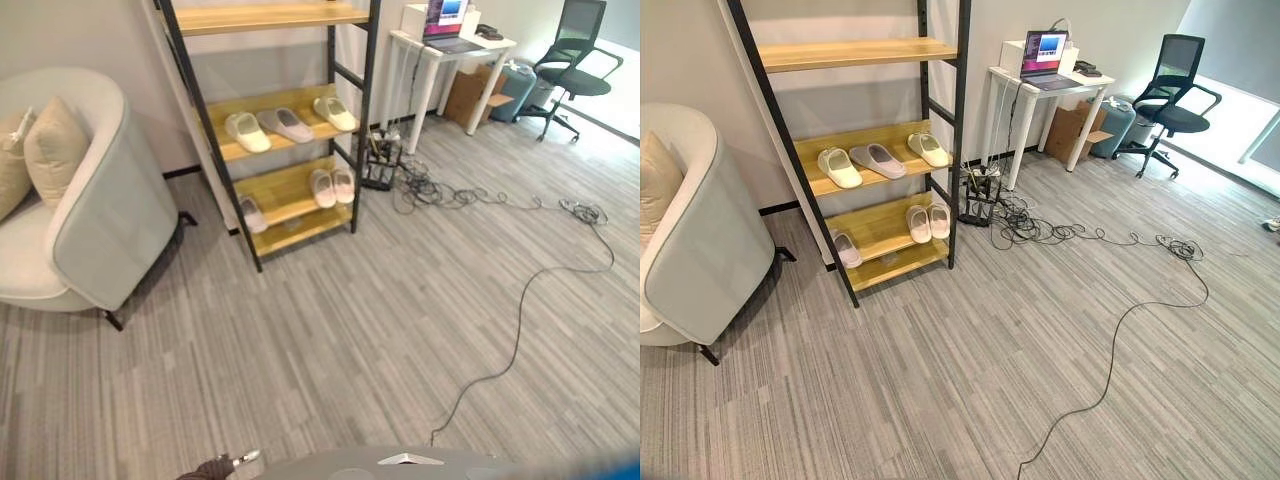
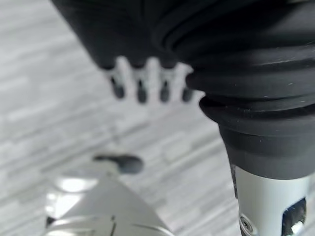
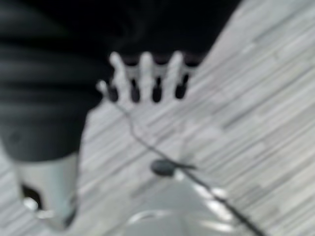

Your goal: Arrange the slippers neatly on the shoe rack.

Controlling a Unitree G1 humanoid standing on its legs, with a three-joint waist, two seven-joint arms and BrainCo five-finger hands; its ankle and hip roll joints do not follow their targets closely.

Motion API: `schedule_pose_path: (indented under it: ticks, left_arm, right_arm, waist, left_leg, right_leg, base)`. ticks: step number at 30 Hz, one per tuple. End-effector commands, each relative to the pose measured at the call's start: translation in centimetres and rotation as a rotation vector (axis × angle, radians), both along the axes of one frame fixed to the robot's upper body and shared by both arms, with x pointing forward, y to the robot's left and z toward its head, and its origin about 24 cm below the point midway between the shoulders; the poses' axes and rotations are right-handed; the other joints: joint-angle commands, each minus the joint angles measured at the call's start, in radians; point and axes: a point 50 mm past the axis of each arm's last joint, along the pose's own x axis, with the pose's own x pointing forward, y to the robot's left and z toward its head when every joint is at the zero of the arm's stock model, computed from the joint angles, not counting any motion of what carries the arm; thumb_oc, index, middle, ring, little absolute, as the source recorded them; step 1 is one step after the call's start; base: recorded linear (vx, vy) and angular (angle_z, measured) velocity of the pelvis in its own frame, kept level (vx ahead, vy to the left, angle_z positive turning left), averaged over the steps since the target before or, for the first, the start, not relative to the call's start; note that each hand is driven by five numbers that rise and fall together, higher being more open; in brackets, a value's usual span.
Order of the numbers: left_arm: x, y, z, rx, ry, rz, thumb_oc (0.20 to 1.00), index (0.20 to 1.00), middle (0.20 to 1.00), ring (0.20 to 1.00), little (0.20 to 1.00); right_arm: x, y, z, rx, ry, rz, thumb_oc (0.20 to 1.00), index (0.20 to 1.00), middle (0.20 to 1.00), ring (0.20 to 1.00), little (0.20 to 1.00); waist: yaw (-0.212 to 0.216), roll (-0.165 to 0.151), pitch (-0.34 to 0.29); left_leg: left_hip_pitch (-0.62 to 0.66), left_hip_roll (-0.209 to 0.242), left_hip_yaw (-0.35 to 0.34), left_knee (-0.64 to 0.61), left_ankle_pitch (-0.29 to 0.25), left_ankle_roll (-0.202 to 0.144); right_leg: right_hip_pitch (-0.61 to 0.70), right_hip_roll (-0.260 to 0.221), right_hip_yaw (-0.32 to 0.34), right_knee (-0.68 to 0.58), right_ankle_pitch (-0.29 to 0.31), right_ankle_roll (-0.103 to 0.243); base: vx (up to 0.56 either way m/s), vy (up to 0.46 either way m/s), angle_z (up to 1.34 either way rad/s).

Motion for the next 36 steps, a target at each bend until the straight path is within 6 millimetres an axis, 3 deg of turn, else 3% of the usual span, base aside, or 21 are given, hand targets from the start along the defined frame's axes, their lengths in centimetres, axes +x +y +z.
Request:
schedule_pose_path:
  ticks: [1,7,12,13,15,16,17,18,20,21,22,24,25,26,27,28,30,32,33,34,36]
  left_arm:
    - [2.1,-1.9,-0.3,0.010,-0.024,-0.135,1.000,1.000,1.000,1.000,1.000]
    - [4.1,-1.7,0.2,0.020,-0.095,-0.115,1.000,1.000,1.000,1.000,1.000]
    - [5.5,-2.6,0.3,0.020,-0.143,-0.139,1.000,1.000,1.000,1.000,1.000]
    - [6.3,-2.8,0.5,0.016,-0.171,-0.132,1.000,1.000,1.000,1.000,1.000]
    - [6.3,-2.8,0.5,0.016,-0.171,-0.132,1.000,1.000,1.000,1.000,1.000]
    - [6.5,-3.0,0.5,0.010,-0.178,-0.139,1.000,1.000,1.000,1.000,1.000]
    - [6.6,-3.0,0.5,0.009,-0.183,-0.138,1.000,1.000,1.000,1.000,1.000]
    - [7.0,-3.5,0.5,0.010,-0.189,-0.150,1.000,1.000,1.000,1.000,1.000]
    - [7.0,-3.7,0.5,0.009,-0.187,-0.157,1.000,1.000,1.000,1.000,1.000]
    - [6.7,-4.0,0.3,0.000,-0.182,-0.148,1.000,1.000,1.000,1.000,1.000]
    - [6.7,-4.0,0.3,0.000,-0.182,-0.148,1.000,1.000,1.000,1.000,1.000]
    - [4.3,-4.3,-0.4,-0.016,-0.107,-0.125,1.000,1.000,1.000,1.000,1.000]
    - [2.0,-3.7,-0.7,-0.013,-0.030,-0.071,1.000,1.000,1.000,1.000,1.000]
    - [1.7,-3.5,-0.7,-0.008,-0.021,-0.061,1.000,1.000,1.000,1.000,1.000]
    - [1.1,-1.9,-0.4,0.032,-0.006,0.010,1.000,1.000,1.000,1.000,1.000]
    - [1.6,-1.1,-0.1,0.041,-0.056,0.083,1.000,1.000,1.000,1.000,1.000]
    - [3.3,-0.2,0.4,0.065,-0.114,0.099,1.000,1.000,1.000,1.000,1.000]
    - [4.2,0.0,0.6,0.068,-0.145,0.103,1.000,1.000,1.000,1.000,1.000]
    - [5.2,0.1,0.9,0.080,-0.184,0.097,1.000,1.000,1.000,1.000,1.000]
    - [6.5,-0.3,1.2,0.084,-0.234,0.069,1.000,1.000,1.000,1.000,1.000]
    - [6.9,-0.6,1.2,0.087,-0.246,0.035,1.000,1.000,1.000,1.000,1.000]
  right_arm:
    - [-0.1,-2.6,0.7,-0.087,0.038,0.029,1.000,1.000,1.000,1.000,1.000]
    - [0.1,-2.7,0.8,-0.089,0.032,0.040,1.000,1.000,1.000,1.000,1.000]
    - [1.7,-1.7,0.6,-0.089,-0.016,0.103,1.000,1.000,1.000,1.000,1.000]
    - [2.8,-1.9,0.9,-0.110,-0.054,0.123,1.000,1.000,1.000,1.000,1.000]
    - [2.8,-1.9,0.9,-0.110,-0.054,0.123,1.000,1.000,1.000,1.000,1.000]
    - [2.8,-1.9,0.8,-0.116,-0.051,0.137,1.000,1.000,1.000,1.000,1.000]
    - [2.8,-1.9,0.8,-0.116,-0.054,0.140,1.000,1.000,1.000,1.000,1.000]
    - [3.0,-2.0,0.9,-0.136,-0.053,0.164,1.000,1.000,1.000,1.000,1.000]
    - [3.1,-1.9,0.9,-0.143,-0.046,0.180,1.000,1.000,1.000,1.000,1.000]
    - [3.5,-1.4,0.8,-0.140,-0.051,0.222,1.000,1.000,1.000,1.000,1.000]
    - [3.5,-1.4,0.8,-0.140,-0.051,0.222,1.000,1.000,1.000,1.000,1.000]
    - [4.1,0.5,0.4,-0.099,-0.065,0.266,1.000,1.000,1.000,1.000,1.000]
    - [3.8,1.9,0.0,-0.072,-0.049,0.335,1.000,1.000,1.000,1.000,1.000]
    - [3.7,2.1,0.0,-0.069,-0.050,0.353,1.000,1.000,1.000,1.000,1.000]
    - [2.6,2.8,-0.2,-0.025,-0.039,0.385,1.000,1.000,1.000,1.000,1.000]
    - [2.1,2.0,0.0,-0.035,-0.043,0.410,1.000,1.000,1.000,1.000,1.000]
    - [2.1,1.3,0.2,-0.056,-0.045,0.437,1.000,1.000,1.000,1.000,1.000]
    - [2.0,1.1,0.3,-0.060,-0.046,0.442,1.000,1.000,1.000,1.000,1.000]
    - [1.8,1.1,0.3,-0.062,-0.047,0.454,1.000,1.000,1.000,1.000,1.000]
    - [1.9,0.9,0.4,-0.067,-0.057,0.457,1.000,1.000,1.000,1.000,1.000]
    - [1.8,0.7,0.4,-0.071,-0.059,0.452,1.000,1.000,1.000,1.000,1.000]
  waist:
    - [-0.020,0.059,0.004]
    - [-0.028,0.061,0.028]
    - [-0.052,0.086,0.076]
    - [-0.057,0.083,0.108]
    - [-0.057,0.083,0.107]
    - [-0.055,0.076,0.123]
    - [-0.053,0.075,0.131]
    - [-0.057,0.064,0.164]
    - [-0.057,0.061,0.171]
    - [-0.039,0.060,0.173]
    - [-0.039,0.060,0.173]
    - [0.014,0.063,0.139]
    - [0.030,0.054,0.115]
    - [0.032,0.051,0.108]
    - [0.014,0.024,0.097]
    - [-0.016,0.026,0.115]
    - [-0.041,0.044,0.145]
    - [-0.054,0.056,0.159]
    - [-0.074,0.069,0.171]
    - [-0.091,0.077,0.178]
    - [-0.115,0.072,0.187]
  left_leg:
    - [-0.052,0.094,-0.083,0.003,0.036,-0.092]
    - [-0.062,0.101,-0.084,0.003,0.043,-0.098]
    - [-0.059,0.124,-0.077,0.003,0.052,-0.099]
    - [-0.104,0.140,-0.061,0.106,0.037,-0.108]
    - [-0.107,0.140,-0.061,0.110,0.035,-0.108]
    - [-0.139,0.143,-0.052,0.199,0.026,-0.114]
    - [-0.163,0.141,-0.048,0.248,0.030,-0.115]
    - [-0.261,0.147,0.009,0.399,0.071,-0.100]
    - [-0.304,0.151,0.038,0.443,0.072,-0.091]
    - [-0.386,0.110,0.094,0.422,0.033,-0.068]
    - [-0.386,0.110,0.094,0.422,0.033,-0.068]
    - [-0.421,0.094,0.187,0.220,0.102,-0.078]
    - [-0.380,0.066,0.154,0.162,0.108,-0.050]
    - [-0.375,0.057,0.143,0.161,0.108,-0.043]
    - [-0.321,0.015,0.161,0.158,0.069,0.001]
    - [-0.261,0.001,0.169,0.134,0.045,0.028]
    - [-0.212,0.004,0.157,0.128,0.021,0.044]
    - [-0.181,0.005,0.145,0.122,0.008,0.051]
    - [-0.130,0.000,0.120,0.103,-0.010,0.049]
    - [-0.083,0.000,0.098,0.085,-0.032,0.038]
    - [-0.035,-0.004,0.065,0.067,-0.050,0.024]
  right_leg:
    - [0.043,-0.053,-0.034,0.012,-0.070,0.085]
    - [0.039,-0.051,-0.031,0.012,-0.066,0.081]
    - [-0.037,-0.044,0.002,0.151,-0.113,0.056]
    - [-0.058,-0.040,0.016,0.192,-0.136,0.041]
    - [-0.060,-0.040,0.015,0.193,-0.136,0.041]
    - [-0.054,-0.038,0.018,0.198,-0.144,0.030]
    - [-0.050,-0.037,0.016,0.199,-0.149,0.026]
    - [-0.029,-0.047,0.000,0.198,-0.155,0.010]
    - [-0.024,-0.048,-0.009,0.197,-0.165,0.006]
    - [0.007,-0.052,-0.017,0.174,-0.189,0.015]
    - [0.007,-0.052,-0.017,0.174,-0.189,0.015]
    - [0.107,-0.037,-0.019,0.126,-0.207,0.040]
    - [0.130,-0.042,-0.020,0.146,-0.220,0.061]
    - [0.121,-0.045,-0.017,0.164,-0.214,0.065]
    - [0.063,-0.090,0.006,0.345,-0.093,0.120]
    - [-0.013,-0.122,0.036,0.527,0.053,0.143]
    - [-0.072,-0.138,0.033,0.671,0.122,0.135]
    - [-0.121,-0.149,0.028,0.742,0.118,0.123]
    - [-0.178,-0.159,0.010,0.725,0.064,0.102]
    - [-0.216,-0.167,-0.015,0.607,0.003,0.088]
    - [-0.240,-0.140,0.009,0.453,-0.005,0.091]
  base:
    - [0.00,0.000,0.00]
    - [0.01,-0.061,-0.01]
    - [0.01,-0.088,-0.02]
    - [0.02,-0.123,-0.13]
    - [0.02,-0.097,-0.09]
    - [0.02,-0.091,-0.22]
    - [0.07,-0.178,-0.23]
    - [0.05,-0.105,-0.13]
    - [0.15,-0.067,0.09]
    - [0.21,-0.023,0.09]
    - [0.40,0.067,0.04]
    - [0.70,0.230,0.27]
    - [0.72,0.278,0.15]
    - [0.74,0.405,-0.42]
    - [0.56,0.461,-0.63]
    - [0.55,0.482,-0.66]
    - [0.30,0.276,-0.27]
    - [0.26,0.142,0.22]
    - [0.45,0.055,0.30]
    - [0.57,0.029,0.19]
    - [0.44,-0.123,0.44]
